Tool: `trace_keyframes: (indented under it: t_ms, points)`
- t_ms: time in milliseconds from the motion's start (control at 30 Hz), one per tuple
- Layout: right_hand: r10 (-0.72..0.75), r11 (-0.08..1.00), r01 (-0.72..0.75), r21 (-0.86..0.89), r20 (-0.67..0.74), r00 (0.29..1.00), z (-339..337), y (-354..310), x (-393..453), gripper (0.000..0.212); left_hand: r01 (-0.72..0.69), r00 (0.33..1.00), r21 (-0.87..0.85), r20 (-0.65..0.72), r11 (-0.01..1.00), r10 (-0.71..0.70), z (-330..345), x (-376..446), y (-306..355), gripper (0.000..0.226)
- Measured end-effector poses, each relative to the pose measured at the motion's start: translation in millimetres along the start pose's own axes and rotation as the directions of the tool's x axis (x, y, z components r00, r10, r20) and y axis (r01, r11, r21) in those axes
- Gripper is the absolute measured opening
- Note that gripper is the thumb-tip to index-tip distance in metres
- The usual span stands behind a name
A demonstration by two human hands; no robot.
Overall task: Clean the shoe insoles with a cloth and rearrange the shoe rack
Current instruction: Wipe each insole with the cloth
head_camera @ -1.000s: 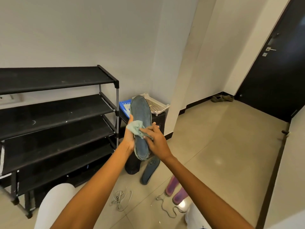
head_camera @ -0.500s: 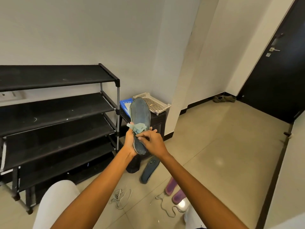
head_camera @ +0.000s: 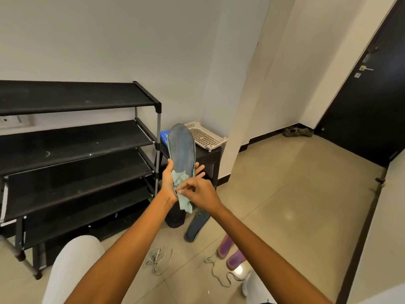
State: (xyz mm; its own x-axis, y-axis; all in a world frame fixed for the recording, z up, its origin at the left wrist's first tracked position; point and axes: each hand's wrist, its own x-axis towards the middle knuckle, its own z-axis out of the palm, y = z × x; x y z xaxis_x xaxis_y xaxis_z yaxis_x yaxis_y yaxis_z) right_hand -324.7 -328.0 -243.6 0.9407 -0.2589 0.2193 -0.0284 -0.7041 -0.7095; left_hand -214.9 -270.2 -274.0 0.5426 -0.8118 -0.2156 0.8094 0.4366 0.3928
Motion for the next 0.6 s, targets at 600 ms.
trace_keyframes:
  t_ms: [600]
  points:
    - [-0.100, 0.973, 0.100, -0.208, 0.014, 0.995, -20, 7, 12, 0.019, 0.043, 0.999, 0.069, 0.008, 0.997, -0.044, -9, 8, 25, 0.084]
